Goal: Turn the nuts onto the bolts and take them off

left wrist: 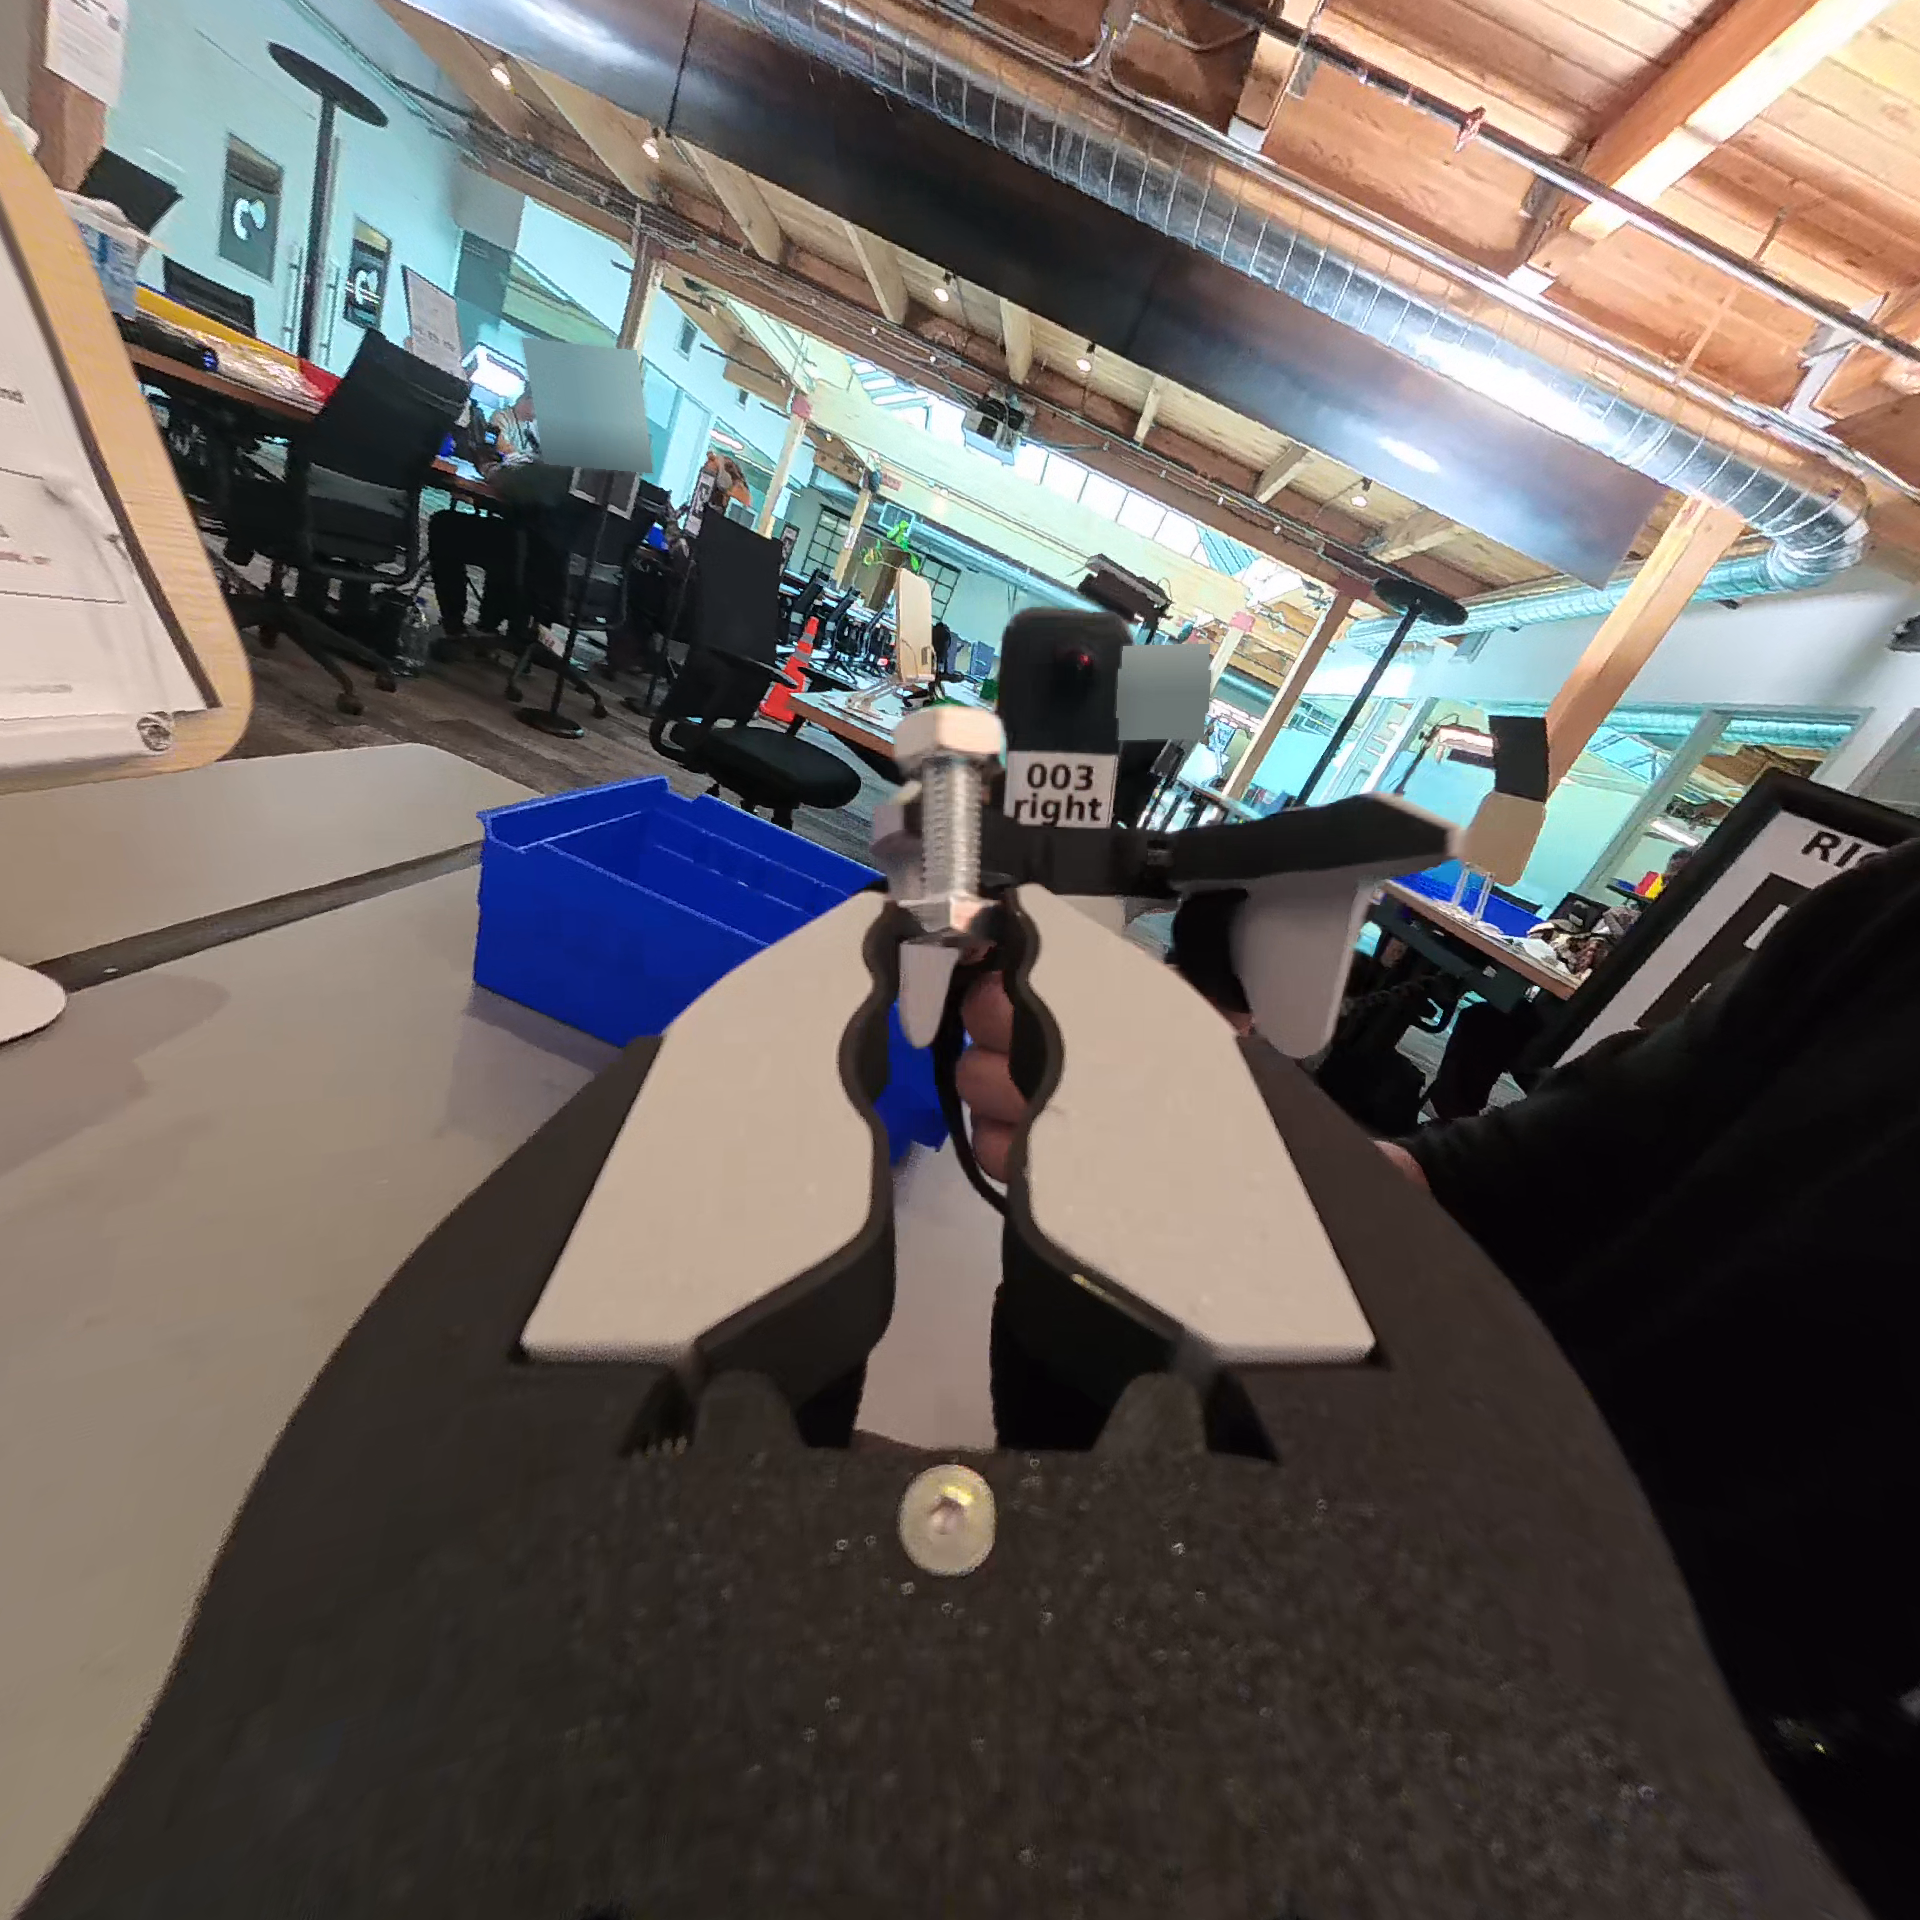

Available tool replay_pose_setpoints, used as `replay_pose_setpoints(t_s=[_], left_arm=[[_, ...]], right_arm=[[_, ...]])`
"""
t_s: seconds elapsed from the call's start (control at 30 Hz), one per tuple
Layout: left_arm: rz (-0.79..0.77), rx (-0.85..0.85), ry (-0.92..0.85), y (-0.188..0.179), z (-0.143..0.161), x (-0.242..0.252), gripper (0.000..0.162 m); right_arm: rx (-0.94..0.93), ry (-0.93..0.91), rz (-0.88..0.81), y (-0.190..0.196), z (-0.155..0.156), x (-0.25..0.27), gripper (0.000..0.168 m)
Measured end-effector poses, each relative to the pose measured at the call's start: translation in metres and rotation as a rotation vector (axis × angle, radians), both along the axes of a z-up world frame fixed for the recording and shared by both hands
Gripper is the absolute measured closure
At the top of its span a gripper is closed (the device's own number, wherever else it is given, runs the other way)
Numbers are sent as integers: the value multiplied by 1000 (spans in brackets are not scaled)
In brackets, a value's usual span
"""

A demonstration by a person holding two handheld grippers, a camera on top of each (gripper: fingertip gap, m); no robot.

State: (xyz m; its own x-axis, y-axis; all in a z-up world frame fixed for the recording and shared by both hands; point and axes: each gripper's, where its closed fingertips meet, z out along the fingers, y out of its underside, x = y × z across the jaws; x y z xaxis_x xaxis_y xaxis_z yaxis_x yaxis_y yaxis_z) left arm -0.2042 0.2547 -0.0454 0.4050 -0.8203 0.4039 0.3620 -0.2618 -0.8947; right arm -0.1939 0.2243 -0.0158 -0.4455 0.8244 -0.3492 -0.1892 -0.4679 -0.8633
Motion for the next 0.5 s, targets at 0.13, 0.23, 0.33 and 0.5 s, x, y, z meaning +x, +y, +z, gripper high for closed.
replay_pose_setpoints(t_s=[0.13, 0.23, 0.33, 0.5], left_arm=[[-31, 6, -2, -4, 0, 7, 145], [-83, 18, 8, -11, 0, 22, 145], [-90, 16, 12, -11, -1, 27, 145], [-4, 3, -25, -1, 2, 0, 145]], right_arm=[[-41, -7, -34, 14, -4, -1, 67], [-34, 3, 6, 8, 5, -15, 66], [-16, 33, 56, -7, 17, -23, 67], [-10, 13, 11, -9, 11, -16, 56]])
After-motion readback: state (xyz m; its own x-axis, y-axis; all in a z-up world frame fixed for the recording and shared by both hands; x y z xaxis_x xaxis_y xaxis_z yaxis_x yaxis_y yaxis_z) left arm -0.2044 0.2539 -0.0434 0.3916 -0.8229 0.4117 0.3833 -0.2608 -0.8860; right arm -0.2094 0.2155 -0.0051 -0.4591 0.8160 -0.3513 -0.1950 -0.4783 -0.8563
